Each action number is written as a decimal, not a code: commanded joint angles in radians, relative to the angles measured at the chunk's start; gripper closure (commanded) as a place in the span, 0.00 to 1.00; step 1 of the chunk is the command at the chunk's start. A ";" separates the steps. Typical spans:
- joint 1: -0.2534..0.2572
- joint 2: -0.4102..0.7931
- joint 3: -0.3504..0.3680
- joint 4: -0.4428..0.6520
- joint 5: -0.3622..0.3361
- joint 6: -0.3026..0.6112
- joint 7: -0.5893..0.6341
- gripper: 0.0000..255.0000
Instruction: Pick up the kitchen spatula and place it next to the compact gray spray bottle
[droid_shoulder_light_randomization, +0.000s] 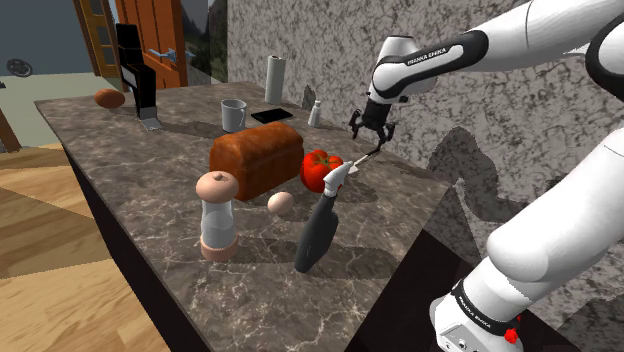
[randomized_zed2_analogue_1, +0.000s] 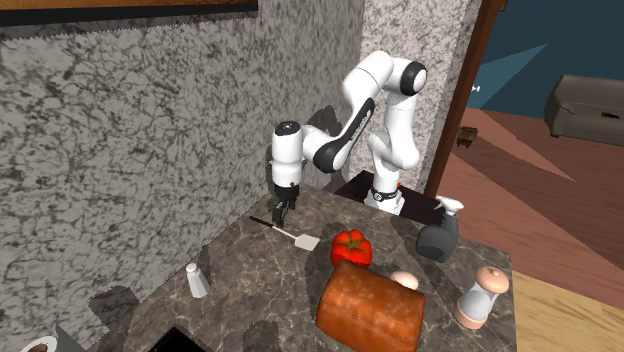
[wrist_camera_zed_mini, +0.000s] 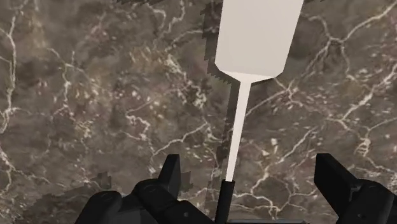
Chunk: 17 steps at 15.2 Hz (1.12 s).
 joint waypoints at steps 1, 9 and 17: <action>-0.018 0.056 -0.016 0.015 -0.003 0.035 0.095 0.00; -0.023 0.126 -0.026 -0.014 -0.017 0.133 0.132 0.00; -0.023 0.131 -0.027 -0.017 -0.019 0.140 0.132 0.00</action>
